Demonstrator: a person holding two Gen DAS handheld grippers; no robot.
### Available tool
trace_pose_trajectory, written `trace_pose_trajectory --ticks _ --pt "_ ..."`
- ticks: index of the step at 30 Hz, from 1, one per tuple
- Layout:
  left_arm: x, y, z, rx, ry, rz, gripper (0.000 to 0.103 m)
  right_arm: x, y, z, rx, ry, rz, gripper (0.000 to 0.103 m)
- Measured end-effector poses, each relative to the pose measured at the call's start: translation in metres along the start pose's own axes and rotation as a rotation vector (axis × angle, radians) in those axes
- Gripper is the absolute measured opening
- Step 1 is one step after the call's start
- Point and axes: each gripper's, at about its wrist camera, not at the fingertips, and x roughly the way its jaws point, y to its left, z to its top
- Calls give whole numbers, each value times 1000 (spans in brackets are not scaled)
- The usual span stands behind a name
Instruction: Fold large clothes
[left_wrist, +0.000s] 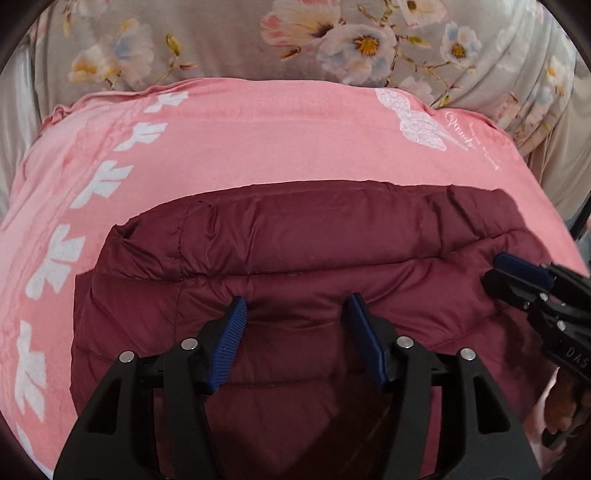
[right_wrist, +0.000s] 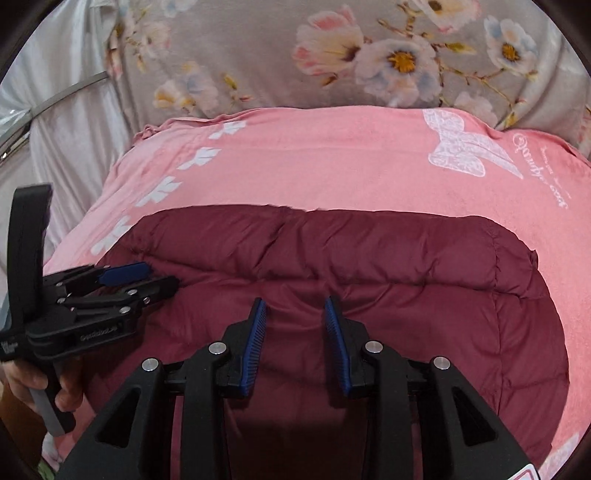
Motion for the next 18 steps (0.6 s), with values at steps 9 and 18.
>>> trace_pose_trajectory --ticks 9,18 --pt "37 31 41 -43 12 24 56 36 -68 38 114 35 -67 12" --pt "41 59 56 -115 -42 36 56 38 -112 47 159 13 -130 4"
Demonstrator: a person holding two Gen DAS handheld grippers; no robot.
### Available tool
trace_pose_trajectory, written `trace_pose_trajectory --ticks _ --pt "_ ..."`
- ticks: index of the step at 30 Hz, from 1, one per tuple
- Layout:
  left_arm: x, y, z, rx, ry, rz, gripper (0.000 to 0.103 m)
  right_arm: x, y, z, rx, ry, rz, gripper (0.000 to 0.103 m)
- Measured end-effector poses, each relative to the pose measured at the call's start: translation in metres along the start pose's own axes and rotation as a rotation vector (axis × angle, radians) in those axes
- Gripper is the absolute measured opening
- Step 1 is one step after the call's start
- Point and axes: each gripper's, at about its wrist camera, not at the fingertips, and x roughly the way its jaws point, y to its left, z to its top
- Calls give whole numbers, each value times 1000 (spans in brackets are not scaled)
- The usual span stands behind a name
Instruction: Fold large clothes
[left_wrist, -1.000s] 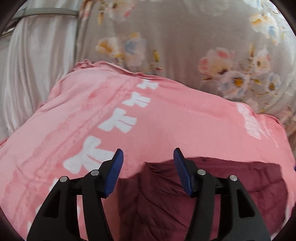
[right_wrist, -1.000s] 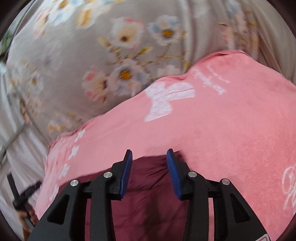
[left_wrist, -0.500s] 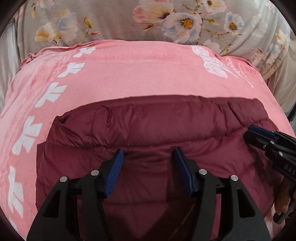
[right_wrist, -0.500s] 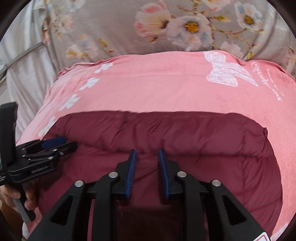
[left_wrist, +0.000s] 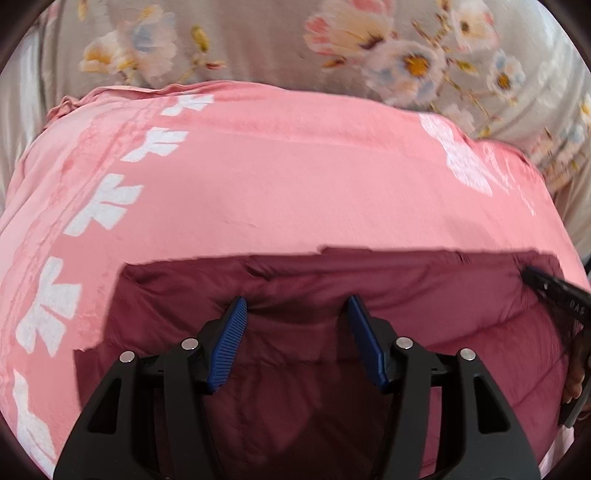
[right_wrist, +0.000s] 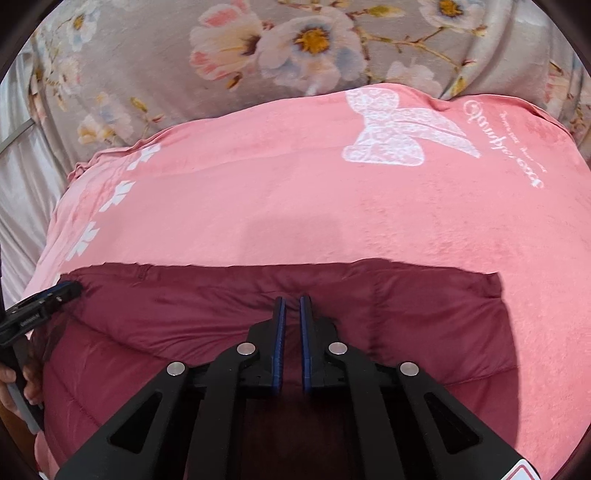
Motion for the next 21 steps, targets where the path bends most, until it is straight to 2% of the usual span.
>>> trace_pose_trajectory --ticks 4,8,10,14,17,21 --pt "3 32 9 -64 -16 95 56 -3 -24 2 52 -17 -39 2" --pt "16 64 5 -174 23 11 62 1 -45 -2 126 -16 -3 0" --pt "19 66 1 -183 12 8 64 -2 -47 -5 145 -43 -7 0" --pt "21 64 -4 -191 -8 13 66 -10 -54 -13 197 -104 -74 0" --pt "24 65 -7 -201 -2 -1 67 1 -67 -16 251 -54 -55 0" --pt "27 65 -6 -189 9 8 68 10 -67 -15 249 -16 -61 0"
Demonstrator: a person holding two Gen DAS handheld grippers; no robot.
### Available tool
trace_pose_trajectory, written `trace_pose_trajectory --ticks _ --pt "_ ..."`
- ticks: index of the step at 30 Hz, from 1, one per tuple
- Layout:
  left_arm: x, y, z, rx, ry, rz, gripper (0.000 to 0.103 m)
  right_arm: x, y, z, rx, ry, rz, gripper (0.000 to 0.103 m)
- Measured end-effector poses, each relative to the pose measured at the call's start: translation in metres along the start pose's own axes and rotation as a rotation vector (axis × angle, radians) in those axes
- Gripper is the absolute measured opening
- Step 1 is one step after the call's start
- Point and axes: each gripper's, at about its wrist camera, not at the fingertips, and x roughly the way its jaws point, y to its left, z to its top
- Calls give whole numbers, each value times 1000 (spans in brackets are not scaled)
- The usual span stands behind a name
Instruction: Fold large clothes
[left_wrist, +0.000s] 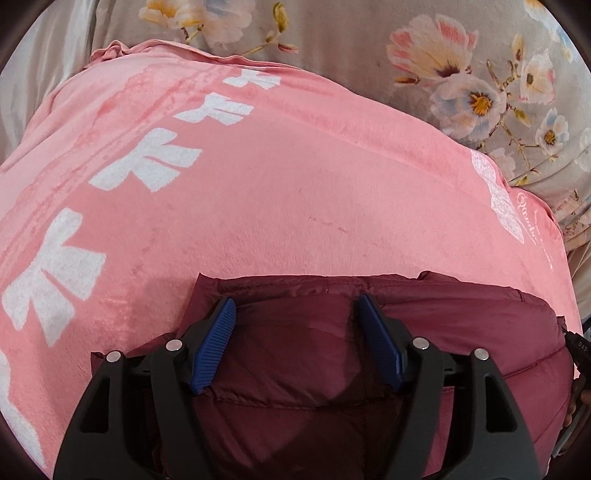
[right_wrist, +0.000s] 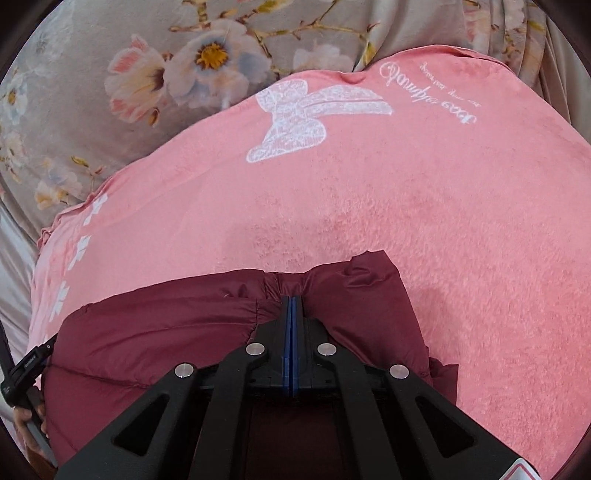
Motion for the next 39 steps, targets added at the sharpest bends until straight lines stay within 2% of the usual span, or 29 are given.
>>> trace_pose_trajectory --ticks 22,23,24,25,27,29,30,32,35,39 --pt "2 -2 -1 -2 -9 5 69 -3 -6 -2 37 -19 33 0" --pt "1 -1 -1 -7 -10 4 69 -9 -2 -1 34 -22 4 2" --pt "-2 2 0 -18 -8 4 69 -20 4 -1 34 -29 -13 11" --pt "-10 6 1 -55 -2 3 69 -30 11 -1 32 -38 11 15" --pt "-32 20 0 -141 -8 -47 69 -58 39 -5 -7 -59 90 14" --pt "-61 36 -5 -232 -31 -91 85 -77 78 -14 -89 -47 143 14" --pt "-73 44 -8 -263 -39 -102 87 -81 93 -19 -122 -38 166 14" --pt "-93 56 -18 -293 -33 -125 87 -84 123 -31 -185 -15 206 14" --pt "-106 69 -39 -301 13 -98 87 -77 159 -52 -238 27 243 14" --pt "-111 82 -73 -343 71 -120 87 -63 179 -69 -258 62 240 14"
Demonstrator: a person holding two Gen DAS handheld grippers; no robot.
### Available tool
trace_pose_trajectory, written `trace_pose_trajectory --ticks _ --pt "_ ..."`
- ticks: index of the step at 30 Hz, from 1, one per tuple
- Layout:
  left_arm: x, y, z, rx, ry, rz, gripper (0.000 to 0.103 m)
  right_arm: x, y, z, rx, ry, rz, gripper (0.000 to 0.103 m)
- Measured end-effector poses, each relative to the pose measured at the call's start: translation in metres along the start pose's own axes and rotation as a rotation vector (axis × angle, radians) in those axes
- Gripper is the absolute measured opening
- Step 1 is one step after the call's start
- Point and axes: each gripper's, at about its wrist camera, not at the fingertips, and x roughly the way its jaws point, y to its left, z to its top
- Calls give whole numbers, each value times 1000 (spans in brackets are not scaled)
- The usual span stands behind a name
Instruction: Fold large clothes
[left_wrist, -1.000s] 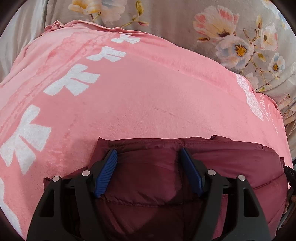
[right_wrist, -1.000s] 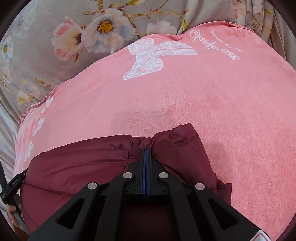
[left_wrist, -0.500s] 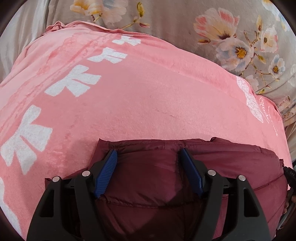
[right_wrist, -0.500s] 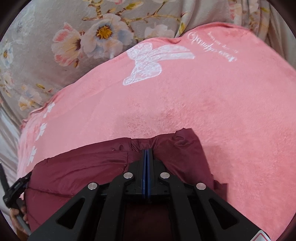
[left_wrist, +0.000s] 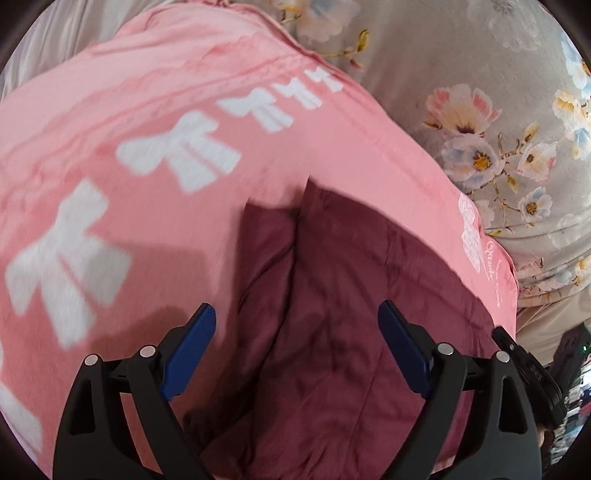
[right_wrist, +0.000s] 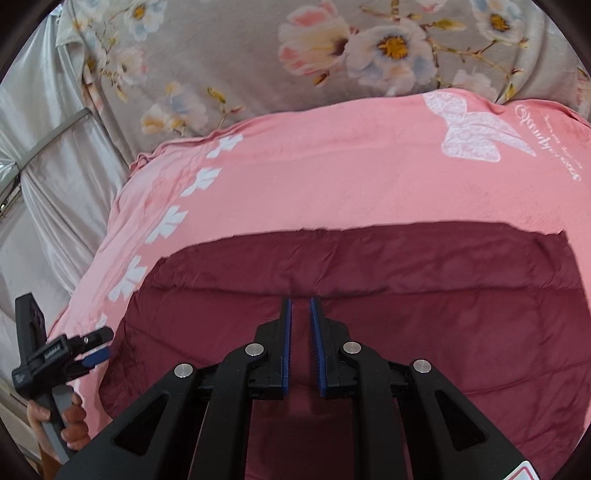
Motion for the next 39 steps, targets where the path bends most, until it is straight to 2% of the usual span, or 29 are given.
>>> trace_pose_trajectory --ticks 4,6,12,16,21,24,26,29,31,32,35,39 --pt "-2 16 -27 -30 17 -7 87 15 3 -13 11 29 -8 14" --pt "-4 19 -35 -27 -2 -21 87 21 2 -18 3 37 -16 14" --pt "-2 9 -40 6 -14 -23 89 34 5 -31 -48 40 -55 11" --pt "0 2 -41 17 2 -57 87 40 4 -39 -64 26 -55 10" --pt "2 -14 -47 42 24 -96 71 42 2 -42 -73 5 -62 9" --pt "-4 -25 -47 55 15 -117 54 43 1 -43 -67 4 -54 9" --pt "-10 -35 -45 68 -3 -130 33 42 0 -43 -60 2 -45 9" --pt "-24 -50 -42 87 -32 -153 22 41 -4 -41 -48 6 -21 9" --pt "-34 -62 -39 110 -56 -162 18 35 -8 -38 -19 19 0 9" --pt "-38 -66 -38 116 -63 -167 16 25 -12 -38 21 23 20 12" --pt "-55 -82 -33 141 -91 -197 15 -8 -18 -43 92 22 118 13" --pt "-73 -108 -32 202 -125 -228 14 -52 -21 -70 73 29 127 13"
